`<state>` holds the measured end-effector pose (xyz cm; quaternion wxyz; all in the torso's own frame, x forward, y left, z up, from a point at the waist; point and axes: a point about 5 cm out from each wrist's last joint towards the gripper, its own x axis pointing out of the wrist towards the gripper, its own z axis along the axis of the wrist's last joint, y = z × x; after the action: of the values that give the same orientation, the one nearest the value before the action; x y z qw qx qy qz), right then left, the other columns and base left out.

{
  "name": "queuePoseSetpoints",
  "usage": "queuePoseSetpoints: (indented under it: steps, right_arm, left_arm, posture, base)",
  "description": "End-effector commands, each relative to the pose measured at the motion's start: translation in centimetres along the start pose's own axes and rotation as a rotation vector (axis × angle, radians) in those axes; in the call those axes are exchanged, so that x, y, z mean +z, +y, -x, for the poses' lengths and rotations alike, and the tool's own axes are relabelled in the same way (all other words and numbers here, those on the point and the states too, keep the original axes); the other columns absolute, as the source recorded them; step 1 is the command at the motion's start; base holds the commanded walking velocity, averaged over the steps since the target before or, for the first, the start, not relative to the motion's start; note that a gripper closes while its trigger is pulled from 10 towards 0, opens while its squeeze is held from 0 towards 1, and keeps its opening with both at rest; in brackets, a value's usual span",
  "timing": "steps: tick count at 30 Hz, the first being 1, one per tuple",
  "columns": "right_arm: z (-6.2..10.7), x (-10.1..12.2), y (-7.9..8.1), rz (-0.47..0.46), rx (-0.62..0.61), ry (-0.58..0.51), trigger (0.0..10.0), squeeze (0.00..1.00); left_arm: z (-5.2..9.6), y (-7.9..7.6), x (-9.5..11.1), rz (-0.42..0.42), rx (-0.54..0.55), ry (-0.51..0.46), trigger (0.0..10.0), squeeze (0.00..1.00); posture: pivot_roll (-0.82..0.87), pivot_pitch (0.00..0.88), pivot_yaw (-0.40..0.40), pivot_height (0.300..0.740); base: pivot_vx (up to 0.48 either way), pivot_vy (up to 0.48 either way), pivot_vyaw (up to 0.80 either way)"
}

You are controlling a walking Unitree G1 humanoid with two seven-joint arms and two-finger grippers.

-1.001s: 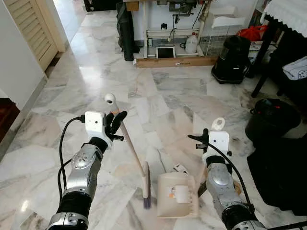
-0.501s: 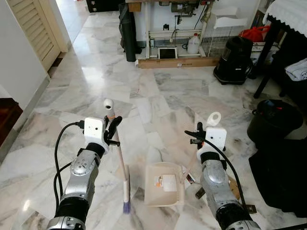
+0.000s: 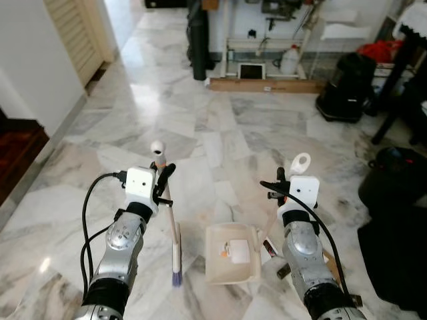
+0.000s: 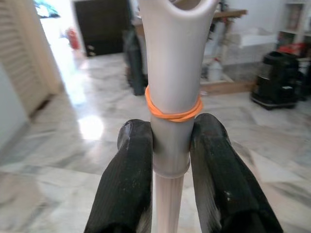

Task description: Sweep floor

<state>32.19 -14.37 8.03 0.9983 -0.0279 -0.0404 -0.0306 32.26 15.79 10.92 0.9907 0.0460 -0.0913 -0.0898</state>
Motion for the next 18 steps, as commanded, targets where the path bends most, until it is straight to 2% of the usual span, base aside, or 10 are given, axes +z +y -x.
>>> queuePoseSetpoints:
  steps: [1,7,11,18]
  right_arm:
    - [-0.5,1.4,0.1,-0.015,0.007,-0.072,10.0,0.0]
    - [-0.5,1.3,-0.2,-0.012,0.005,-0.066,10.0,0.0]
    - [-0.5,1.2,-0.3,-0.008,0.014,-0.061,10.0,0.0]
    - [-0.8,1.6,-0.6,-0.001,0.016,-0.068,10.0,0.0]
  left_arm:
    - [0.1,0.0,0.5,-0.029,0.003,-0.043,10.0,0.0]
    - [0.8,0.8,0.4,-0.051,0.047,-0.044,10.0,0.0]
    - [1.3,0.8,0.0,-0.051,0.06,-0.036,10.0,0.0]
    - [0.8,0.2,0.1,-0.059,0.049,-0.037,10.0,0.0]
  posture:
    - [0.06,0.0,0.009,0.74]
    - [0.08,0.0,0.004,0.74]
    - [0.08,0.0,-0.006,0.74]
    - [0.08,0.0,-0.019,0.74]
  base:
    - [0.0,0.0,0.74]
    - [0.0,0.0,0.73]
    - [0.0,0.0,0.74]
    - [0.0,0.0,0.74]
